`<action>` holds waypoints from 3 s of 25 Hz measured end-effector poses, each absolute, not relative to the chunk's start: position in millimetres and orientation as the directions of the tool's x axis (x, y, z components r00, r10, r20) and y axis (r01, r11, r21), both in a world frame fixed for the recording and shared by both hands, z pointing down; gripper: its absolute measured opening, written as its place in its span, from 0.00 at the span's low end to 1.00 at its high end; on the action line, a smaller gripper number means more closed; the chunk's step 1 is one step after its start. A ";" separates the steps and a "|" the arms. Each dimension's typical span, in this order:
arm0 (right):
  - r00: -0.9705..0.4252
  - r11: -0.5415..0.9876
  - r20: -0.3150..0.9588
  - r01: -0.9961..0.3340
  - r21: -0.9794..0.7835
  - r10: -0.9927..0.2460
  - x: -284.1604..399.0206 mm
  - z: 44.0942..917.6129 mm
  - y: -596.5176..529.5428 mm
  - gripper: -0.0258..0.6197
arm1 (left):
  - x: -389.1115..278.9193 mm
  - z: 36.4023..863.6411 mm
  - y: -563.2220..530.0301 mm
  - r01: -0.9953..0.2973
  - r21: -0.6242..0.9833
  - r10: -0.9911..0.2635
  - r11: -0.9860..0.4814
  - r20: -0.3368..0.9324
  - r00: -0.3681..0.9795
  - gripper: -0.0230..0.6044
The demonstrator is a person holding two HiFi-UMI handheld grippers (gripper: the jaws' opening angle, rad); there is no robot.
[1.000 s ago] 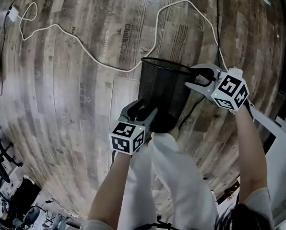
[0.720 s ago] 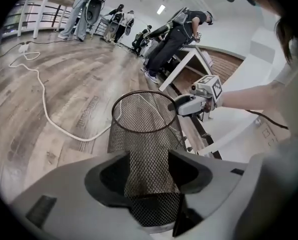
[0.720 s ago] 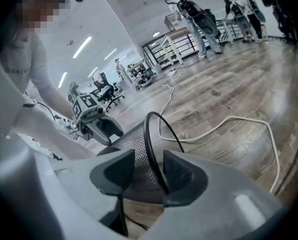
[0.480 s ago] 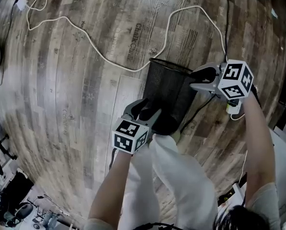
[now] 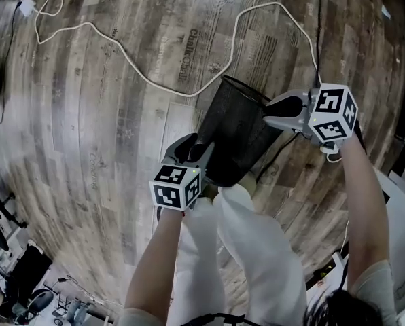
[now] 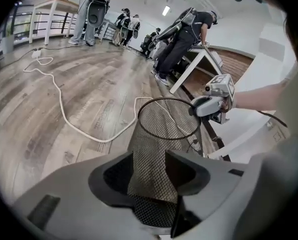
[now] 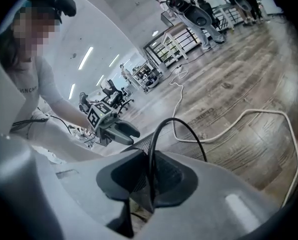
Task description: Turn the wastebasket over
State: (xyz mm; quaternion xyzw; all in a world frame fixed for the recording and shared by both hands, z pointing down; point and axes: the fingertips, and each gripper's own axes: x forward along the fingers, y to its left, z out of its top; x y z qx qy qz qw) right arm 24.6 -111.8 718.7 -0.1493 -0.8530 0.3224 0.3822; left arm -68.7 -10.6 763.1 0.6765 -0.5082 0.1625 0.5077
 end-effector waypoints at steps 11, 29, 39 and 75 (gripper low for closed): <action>-0.634 0.829 0.607 0.098 -0.551 0.479 14.8 665.2 -38.4 0.11 | -106.4 691.5 -37.6 -0.826 0.544 -0.592 0.145 0.717 0.368 0.34; -0.531 0.900 0.727 0.262 -0.349 0.436 -10.9 620.4 94.6 0.10 | -116.1 668.9 8.6 -0.803 0.568 -0.472 0.181 0.766 0.436 0.34; -0.519 0.927 0.770 0.250 -0.278 0.371 -8.4 621.4 132.4 0.10 | -101.9 675.5 39.5 -0.728 0.610 -0.394 0.313 0.781 0.485 0.24; -0.369 -0.026 0.908 -0.924 -0.382 -0.198 120.5 709.9 77.3 0.09 | -84.8 671.9 63.1 -0.795 0.570 -0.378 0.206 0.796 0.473 0.12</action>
